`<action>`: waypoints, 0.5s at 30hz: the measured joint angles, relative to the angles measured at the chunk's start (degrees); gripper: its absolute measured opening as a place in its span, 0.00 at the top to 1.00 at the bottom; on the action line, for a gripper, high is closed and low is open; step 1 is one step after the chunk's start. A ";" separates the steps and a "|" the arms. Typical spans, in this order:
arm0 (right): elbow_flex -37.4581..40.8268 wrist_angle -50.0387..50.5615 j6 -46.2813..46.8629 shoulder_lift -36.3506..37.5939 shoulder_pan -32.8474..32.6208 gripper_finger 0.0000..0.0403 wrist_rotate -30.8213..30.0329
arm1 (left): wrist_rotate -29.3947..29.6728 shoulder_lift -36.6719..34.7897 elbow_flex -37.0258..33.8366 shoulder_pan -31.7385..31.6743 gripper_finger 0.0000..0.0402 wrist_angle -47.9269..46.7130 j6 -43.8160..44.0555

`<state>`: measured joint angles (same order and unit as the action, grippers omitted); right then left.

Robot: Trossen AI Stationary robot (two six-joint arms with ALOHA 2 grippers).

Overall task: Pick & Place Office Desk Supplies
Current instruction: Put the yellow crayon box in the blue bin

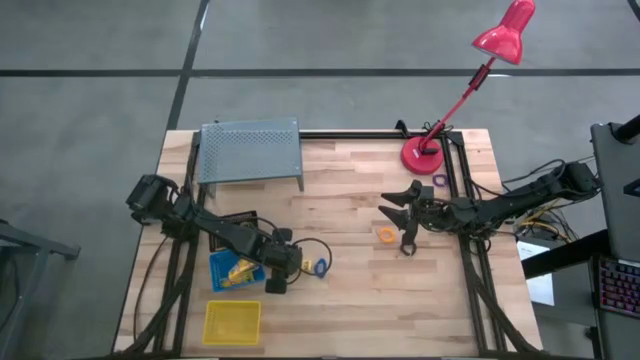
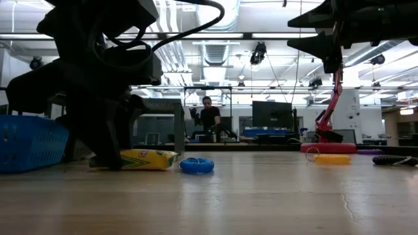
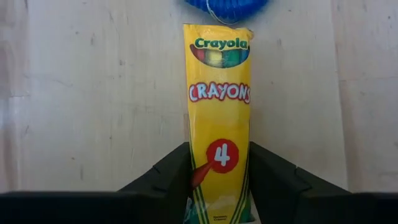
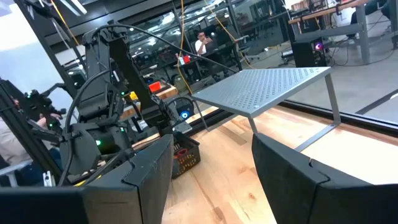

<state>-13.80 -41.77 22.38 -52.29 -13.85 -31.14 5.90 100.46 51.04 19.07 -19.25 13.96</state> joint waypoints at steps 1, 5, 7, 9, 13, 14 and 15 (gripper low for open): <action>0.00 0.00 -0.01 0.00 0.00 0.47 0.00 | 0.09 -0.09 0.00 0.00 0.63 0.00 0.01; 0.00 -0.01 0.01 0.00 0.00 0.47 0.01 | 0.62 -2.46 -0.06 -0.11 0.63 -0.66 0.92; 0.00 -0.01 0.01 0.00 -0.01 0.47 0.02 | 0.68 -4.96 -0.06 -0.15 0.63 -2.05 1.31; 0.00 -0.01 0.05 0.00 -0.02 0.47 0.02 | 1.07 -8.04 -0.06 -0.09 0.63 -4.30 1.91; 0.00 -0.01 0.08 0.00 0.00 0.47 0.02 | 2.51 -16.15 0.01 -0.15 0.63 -11.43 8.08; 0.00 -0.01 0.06 0.00 -0.01 0.47 0.02 | 2.67 -18.11 0.01 -0.14 0.63 -13.69 10.70; 0.00 -0.01 0.02 0.00 0.00 0.47 0.02 | 2.68 -20.15 0.01 -0.13 0.63 -16.19 13.44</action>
<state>-13.80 -41.78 22.40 -52.29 -13.85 -31.12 8.58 80.31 51.05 18.94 -35.43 27.39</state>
